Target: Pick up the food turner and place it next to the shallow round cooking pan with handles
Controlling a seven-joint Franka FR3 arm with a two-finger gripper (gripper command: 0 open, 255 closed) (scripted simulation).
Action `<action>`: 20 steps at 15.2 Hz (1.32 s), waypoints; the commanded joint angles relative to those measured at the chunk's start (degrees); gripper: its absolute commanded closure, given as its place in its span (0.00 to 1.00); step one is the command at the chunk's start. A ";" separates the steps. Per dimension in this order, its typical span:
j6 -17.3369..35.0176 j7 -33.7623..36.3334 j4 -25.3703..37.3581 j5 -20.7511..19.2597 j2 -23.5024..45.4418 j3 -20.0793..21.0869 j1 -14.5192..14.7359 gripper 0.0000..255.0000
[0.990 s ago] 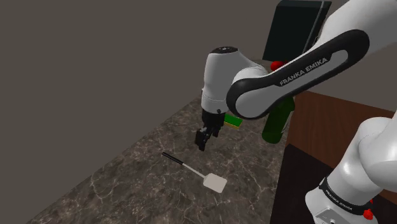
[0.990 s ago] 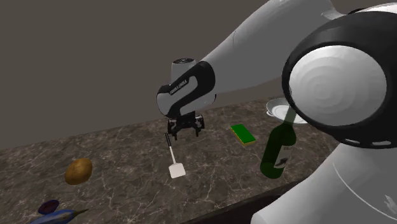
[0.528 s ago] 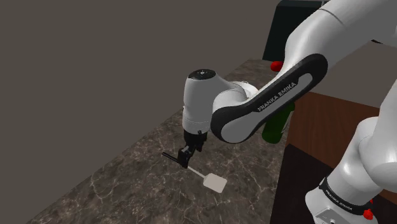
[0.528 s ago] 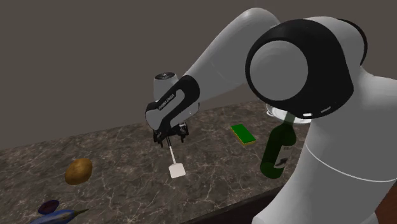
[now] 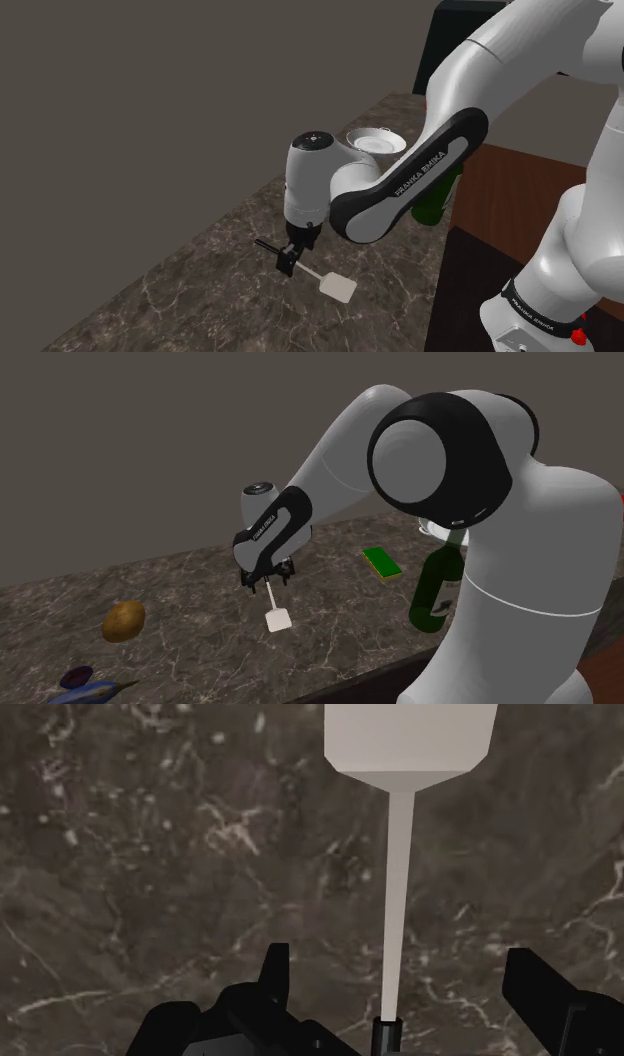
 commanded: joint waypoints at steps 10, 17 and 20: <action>0.44 0.36 0.08 -0.44 0.55 -0.15 0.17 1.00; 0.45 0.37 0.08 -0.45 0.57 -0.15 0.17 1.00; -1.55 -0.79 0.34 1.14 -1.39 0.48 -0.27 1.00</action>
